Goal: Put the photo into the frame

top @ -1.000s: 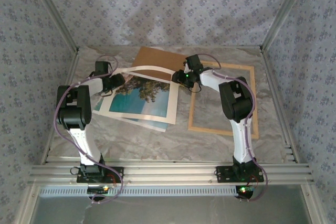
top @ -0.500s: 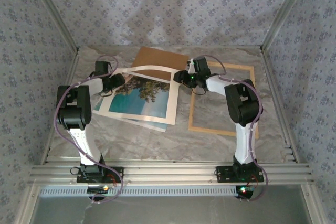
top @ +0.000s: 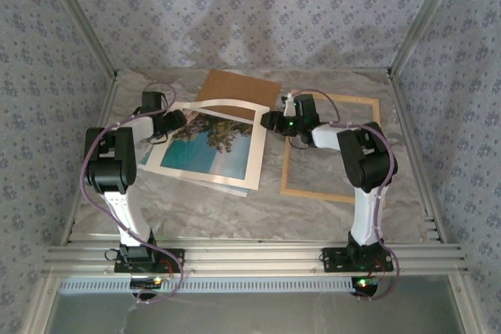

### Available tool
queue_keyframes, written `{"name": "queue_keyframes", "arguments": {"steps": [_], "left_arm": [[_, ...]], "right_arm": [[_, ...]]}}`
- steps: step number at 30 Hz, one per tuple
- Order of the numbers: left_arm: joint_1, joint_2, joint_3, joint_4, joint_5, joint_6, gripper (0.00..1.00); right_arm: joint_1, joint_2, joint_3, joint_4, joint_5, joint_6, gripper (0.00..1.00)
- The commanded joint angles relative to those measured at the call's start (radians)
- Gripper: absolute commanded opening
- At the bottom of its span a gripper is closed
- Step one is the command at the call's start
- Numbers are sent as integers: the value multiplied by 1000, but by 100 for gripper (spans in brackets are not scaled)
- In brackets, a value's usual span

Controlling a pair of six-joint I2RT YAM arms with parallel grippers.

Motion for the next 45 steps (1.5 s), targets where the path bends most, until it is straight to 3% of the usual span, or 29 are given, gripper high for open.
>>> {"name": "queue_keyframes", "arguments": {"steps": [1,29,40,45], "left_arm": [[0,-20,-20,-21,27,-7,75],[0,-9,-3,-34,21,-15,75],[-5,-23,-6,-26,32,-16,75],[-11,-62,-14,7,51,-30,75]], "right_arm": [[-10,-39,-39,118,-40,-1,50],[-30,-72,-151,367,-128,5,42],[-13,-65,-90,168,-53,-61,23],[-8,-60,-46,110,-55,-80,1]]}}
